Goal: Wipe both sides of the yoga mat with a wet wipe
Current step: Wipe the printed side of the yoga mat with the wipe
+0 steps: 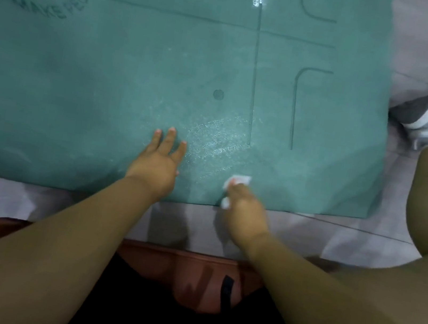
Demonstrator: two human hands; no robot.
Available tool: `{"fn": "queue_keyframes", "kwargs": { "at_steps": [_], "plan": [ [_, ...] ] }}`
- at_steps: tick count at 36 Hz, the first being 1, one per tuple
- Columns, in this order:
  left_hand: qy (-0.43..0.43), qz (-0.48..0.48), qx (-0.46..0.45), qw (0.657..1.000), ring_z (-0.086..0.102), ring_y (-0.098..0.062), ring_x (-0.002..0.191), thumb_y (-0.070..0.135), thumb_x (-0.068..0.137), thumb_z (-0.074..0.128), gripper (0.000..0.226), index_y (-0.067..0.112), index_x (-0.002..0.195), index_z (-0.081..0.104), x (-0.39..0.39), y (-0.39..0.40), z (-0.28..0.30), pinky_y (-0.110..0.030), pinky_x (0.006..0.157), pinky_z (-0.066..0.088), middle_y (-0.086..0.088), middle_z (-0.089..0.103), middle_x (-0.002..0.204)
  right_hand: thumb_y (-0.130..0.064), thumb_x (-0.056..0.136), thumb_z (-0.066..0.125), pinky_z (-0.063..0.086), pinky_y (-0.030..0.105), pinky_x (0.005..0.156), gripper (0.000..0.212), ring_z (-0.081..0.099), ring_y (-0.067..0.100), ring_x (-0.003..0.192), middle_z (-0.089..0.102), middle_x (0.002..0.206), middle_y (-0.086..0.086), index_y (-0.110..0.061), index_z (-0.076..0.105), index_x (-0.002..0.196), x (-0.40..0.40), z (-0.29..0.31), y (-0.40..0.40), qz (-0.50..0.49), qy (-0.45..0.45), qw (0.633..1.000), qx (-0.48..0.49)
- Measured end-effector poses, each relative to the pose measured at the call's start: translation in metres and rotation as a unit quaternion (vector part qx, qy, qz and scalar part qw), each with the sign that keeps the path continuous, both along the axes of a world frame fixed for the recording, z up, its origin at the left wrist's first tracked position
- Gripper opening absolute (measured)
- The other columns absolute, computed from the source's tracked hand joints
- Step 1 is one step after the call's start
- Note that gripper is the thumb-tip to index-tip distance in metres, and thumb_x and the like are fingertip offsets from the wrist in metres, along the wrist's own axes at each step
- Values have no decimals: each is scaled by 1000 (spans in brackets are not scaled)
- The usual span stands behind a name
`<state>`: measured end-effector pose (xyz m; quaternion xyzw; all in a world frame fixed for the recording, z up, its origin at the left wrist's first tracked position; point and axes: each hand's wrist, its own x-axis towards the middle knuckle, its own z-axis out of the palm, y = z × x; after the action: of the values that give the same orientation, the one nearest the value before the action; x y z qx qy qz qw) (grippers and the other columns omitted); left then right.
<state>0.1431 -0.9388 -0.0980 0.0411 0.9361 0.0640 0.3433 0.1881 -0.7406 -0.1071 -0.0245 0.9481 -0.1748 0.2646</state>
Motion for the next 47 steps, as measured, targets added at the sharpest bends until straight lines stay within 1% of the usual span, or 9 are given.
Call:
{"fn": "queue_keyframes", "kwargs": {
  "at_steps": [5, 14, 21, 25, 29, 33, 38, 42, 47],
  "plan": [
    [15, 26, 20, 999, -8, -27, 146, 42, 96, 45, 68, 16, 151, 14, -4, 8, 3, -38, 118, 12, -9, -8, 158, -22, 91, 39, 51, 41, 75, 43, 61, 38, 95, 55, 126, 16, -5, 52, 128, -10, 8, 28, 246, -5, 969, -3],
    [62, 14, -49, 997, 32, -36, 121, 53, 92, 45, 57, 20, 136, 32, -27, 36, 11, -41, 97, 39, -12, 23, 140, -2, 91, 44, 40, 34, 93, 27, 52, 36, 115, 57, 121, 24, 4, 60, 111, -84, 10, 141, -345, 12, 929, 135],
    [66, -21, -23, 997, 0, -32, 144, 47, 98, 35, 69, 19, 151, 1, -63, 61, 4, -41, 116, 12, -13, -2, 156, -4, 88, 47, 38, 34, 90, 44, 54, 34, 107, 47, 129, 16, -4, 41, 132, -46, -7, 54, 44, 40, 998, -16],
    [28, -23, -10, 999, -8, -28, 146, 41, 101, 31, 63, 23, 152, -1, -80, 58, 3, -40, 117, 7, -4, -14, 158, -16, 72, 55, 44, 27, 45, 32, 60, 30, 56, 62, 90, 12, -6, 66, 100, -63, -8, 68, 285, 79, 953, -73],
    [17, -52, -14, 998, 1, -24, 147, 43, 100, 31, 61, 28, 152, 2, -84, 50, 7, -36, 115, 18, 1, -10, 159, -9, 87, 45, 44, 30, 79, 32, 59, 32, 95, 56, 115, 14, -10, 55, 118, -121, -12, 120, -93, 145, 984, 31],
    [53, -42, -5, 998, 30, -26, 137, 42, 98, 37, 50, 27, 146, 31, -97, 51, 12, -36, 106, 34, 0, 21, 154, -5, 89, 43, 37, 31, 82, 35, 48, 32, 110, 45, 127, 16, -1, 49, 123, -158, -5, 114, -374, 90, 922, 45],
    [82, -76, -25, 993, 52, -27, 109, 38, 99, 36, 33, 21, 124, 49, -120, 57, 22, -32, 83, 44, -2, 47, 124, -10, 87, 44, 43, 32, 74, 36, 59, 31, 89, 53, 118, 11, -9, 48, 123, -133, -22, 40, -19, 122, 992, -30],
    [90, -86, -29, 992, 46, -25, 118, 41, 98, 40, 42, 22, 135, 38, -140, 51, 19, -35, 88, 43, -2, 42, 130, -22, 74, 49, 44, 24, 42, 31, 56, 27, 51, 64, 84, 10, -10, 59, 101, -134, -26, 52, 370, 162, 909, -100],
    [31, -40, -60, 997, -12, -34, 144, 57, 91, 44, 74, 32, 150, 6, -156, 32, 10, -44, 116, 13, -5, -9, 157, -20, 87, 38, 45, 31, 79, 36, 59, 31, 92, 59, 113, 7, -20, 51, 121, -210, -25, 120, 5, 178, 984, 16]
  ]
}}
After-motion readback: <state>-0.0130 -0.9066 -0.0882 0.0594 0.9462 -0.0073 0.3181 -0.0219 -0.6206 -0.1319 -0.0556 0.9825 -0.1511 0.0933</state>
